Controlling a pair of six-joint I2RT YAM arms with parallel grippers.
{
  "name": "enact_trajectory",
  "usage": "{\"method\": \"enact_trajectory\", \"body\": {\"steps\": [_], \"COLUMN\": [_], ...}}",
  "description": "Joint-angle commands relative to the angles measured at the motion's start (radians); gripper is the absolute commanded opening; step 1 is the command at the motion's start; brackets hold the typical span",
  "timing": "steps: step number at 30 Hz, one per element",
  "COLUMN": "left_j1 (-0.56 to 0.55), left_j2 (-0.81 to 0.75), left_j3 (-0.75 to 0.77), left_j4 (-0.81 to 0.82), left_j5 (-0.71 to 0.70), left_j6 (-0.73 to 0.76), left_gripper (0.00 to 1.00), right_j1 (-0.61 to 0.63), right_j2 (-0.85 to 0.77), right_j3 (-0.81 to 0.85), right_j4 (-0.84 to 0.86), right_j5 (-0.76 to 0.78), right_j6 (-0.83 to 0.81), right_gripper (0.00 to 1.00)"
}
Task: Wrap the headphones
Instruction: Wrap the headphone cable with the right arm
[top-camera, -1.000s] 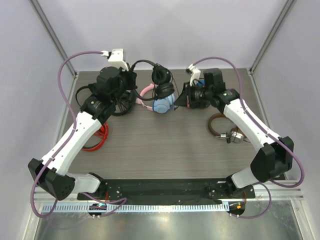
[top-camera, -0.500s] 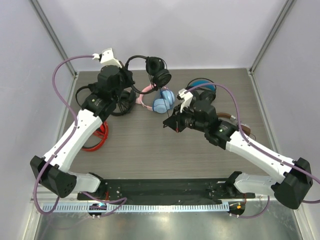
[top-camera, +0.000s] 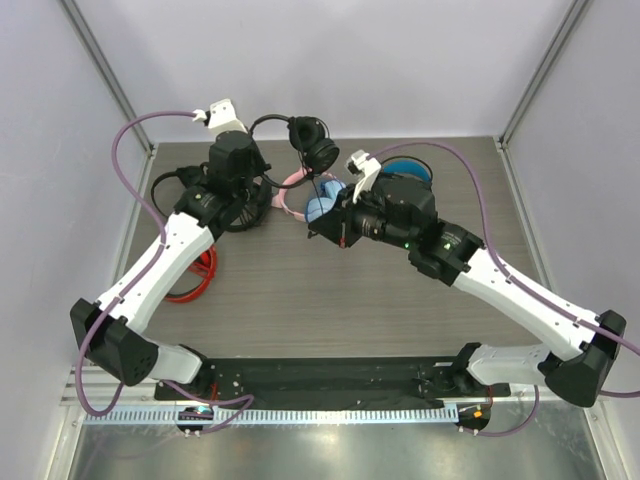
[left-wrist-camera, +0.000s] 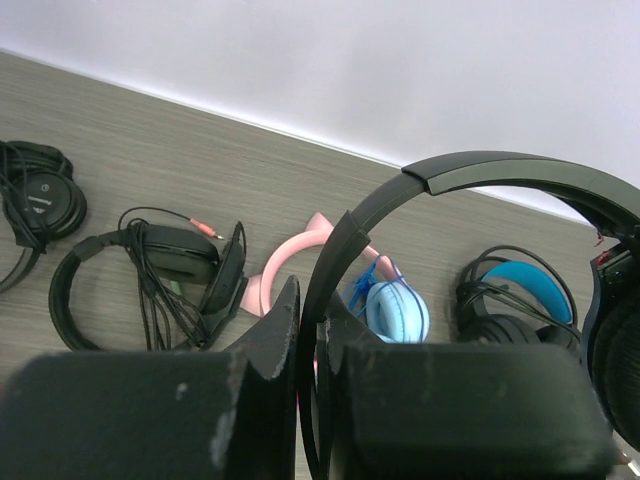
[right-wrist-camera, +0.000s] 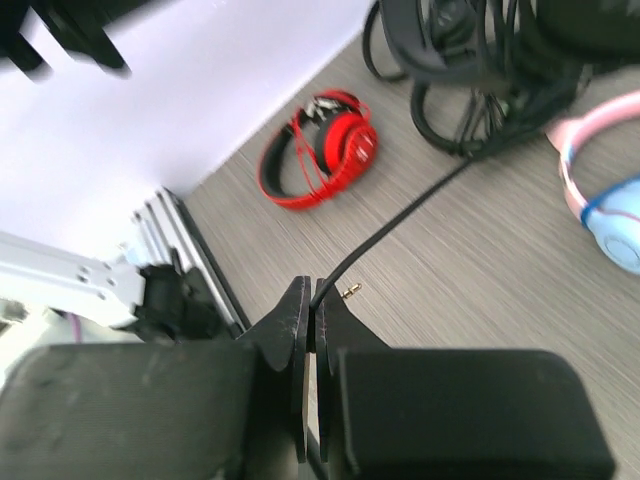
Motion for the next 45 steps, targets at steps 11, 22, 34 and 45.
{"method": "enact_trajectory", "body": {"steps": [11, 22, 34, 45], "left_j1": [-0.008, -0.010, -0.010, -0.010], "left_j2": [0.010, -0.009, -0.024, -0.021], "left_j3": [0.006, -0.028, -0.062, -0.164], "left_j4": [0.071, 0.070, 0.067, 0.058], "left_j5": [-0.045, -0.023, -0.022, 0.000], "left_j6": [0.042, 0.025, 0.001, -0.050], "left_gripper": [0.00, 0.00, 0.00, 0.00], "right_j1": [0.005, 0.004, 0.004, 0.005], "right_j2": [0.161, 0.262, 0.273, 0.307], "right_j3": [0.360, 0.501, 0.325, 0.170], "right_j4": [-0.110, -0.106, 0.173, 0.172], "right_j5": [-0.102, 0.028, 0.288, 0.490], "right_j6": [0.000, 0.020, 0.296, 0.568], "right_gripper": [0.01, 0.01, 0.01, 0.01]}}
